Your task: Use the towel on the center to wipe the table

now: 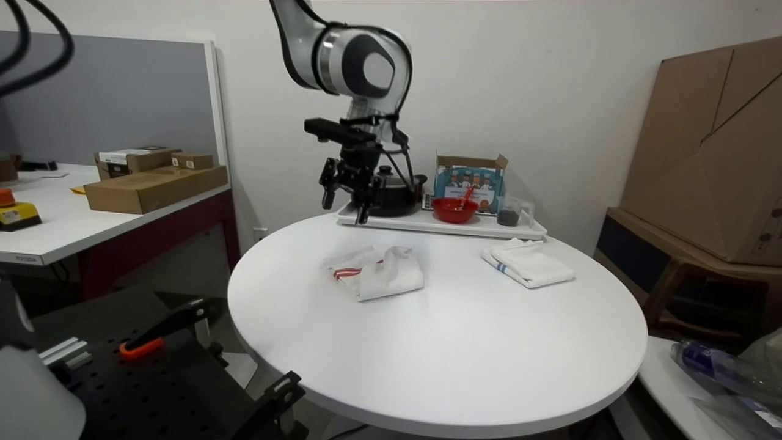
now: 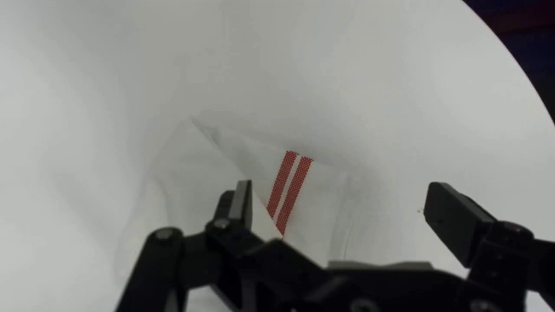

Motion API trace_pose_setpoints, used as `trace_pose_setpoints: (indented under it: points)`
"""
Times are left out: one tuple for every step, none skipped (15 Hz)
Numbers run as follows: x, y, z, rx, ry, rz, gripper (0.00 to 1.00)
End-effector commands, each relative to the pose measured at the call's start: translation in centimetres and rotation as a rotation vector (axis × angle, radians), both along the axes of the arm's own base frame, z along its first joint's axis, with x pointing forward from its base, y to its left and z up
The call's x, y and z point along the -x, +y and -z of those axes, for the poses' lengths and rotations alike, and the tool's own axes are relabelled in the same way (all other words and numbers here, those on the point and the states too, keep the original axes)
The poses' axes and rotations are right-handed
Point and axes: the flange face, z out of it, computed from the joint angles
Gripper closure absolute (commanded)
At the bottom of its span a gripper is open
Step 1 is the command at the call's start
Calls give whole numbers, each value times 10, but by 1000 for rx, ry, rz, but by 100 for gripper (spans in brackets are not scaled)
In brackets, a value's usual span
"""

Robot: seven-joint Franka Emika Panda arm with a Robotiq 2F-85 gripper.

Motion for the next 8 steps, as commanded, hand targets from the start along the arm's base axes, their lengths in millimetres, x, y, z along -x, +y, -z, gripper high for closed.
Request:
trace_pose_setpoints:
  points:
    - [43,9,-52,134,-100,34,0]
    - [49,9,-64,140,-139,82,0]
    - [55,8,-77,122,-163,144,0]
    - [61,5,-89,99,-171,203,0]
    - [67,0,-101,70,-179,252,0]
    - [46,11,-78,99,-143,165,0]
    - [51,7,-89,87,-156,195,0]
    - [56,4,-97,81,-166,211,0]
